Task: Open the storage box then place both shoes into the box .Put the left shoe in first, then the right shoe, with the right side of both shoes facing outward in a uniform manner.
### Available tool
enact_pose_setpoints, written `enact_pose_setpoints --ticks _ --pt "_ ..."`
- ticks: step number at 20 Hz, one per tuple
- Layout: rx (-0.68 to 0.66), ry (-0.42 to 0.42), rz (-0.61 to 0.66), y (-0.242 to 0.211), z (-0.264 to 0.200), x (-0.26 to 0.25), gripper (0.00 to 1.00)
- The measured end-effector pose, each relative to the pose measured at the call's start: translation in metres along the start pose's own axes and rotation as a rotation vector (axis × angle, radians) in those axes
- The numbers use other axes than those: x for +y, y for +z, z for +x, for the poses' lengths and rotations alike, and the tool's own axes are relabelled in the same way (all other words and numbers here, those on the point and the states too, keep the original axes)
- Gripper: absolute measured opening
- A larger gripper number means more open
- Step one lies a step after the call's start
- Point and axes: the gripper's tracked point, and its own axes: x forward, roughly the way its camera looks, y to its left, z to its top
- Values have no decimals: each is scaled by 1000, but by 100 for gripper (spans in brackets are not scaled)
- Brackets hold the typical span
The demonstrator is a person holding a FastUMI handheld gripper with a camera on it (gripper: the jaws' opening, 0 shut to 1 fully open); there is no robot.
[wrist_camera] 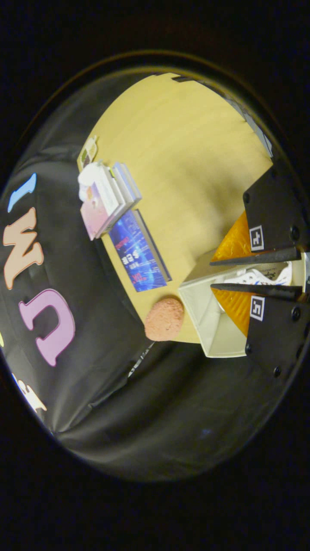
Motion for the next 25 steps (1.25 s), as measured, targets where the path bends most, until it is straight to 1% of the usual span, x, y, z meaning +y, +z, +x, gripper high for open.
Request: enact_pose_setpoints --ticks 3,7,9,12,16,19,22,25 --pt "-144 17 -33 57 -17 -16 24" --pt "-373 29 -83 144 -59 -28 24" --pt "-472 30 -132 182 -82 -30 24" --pt "-592 17 -235 226 -117 -31 24" --pt "-730 2 -350 260 -157 -27 23" --pt "-749 -7 -416 273 -185 -23 24" --pt "-774 14 -407 281 -196 -20 24" --pt "-766 37 -377 290 -197 -18 23"
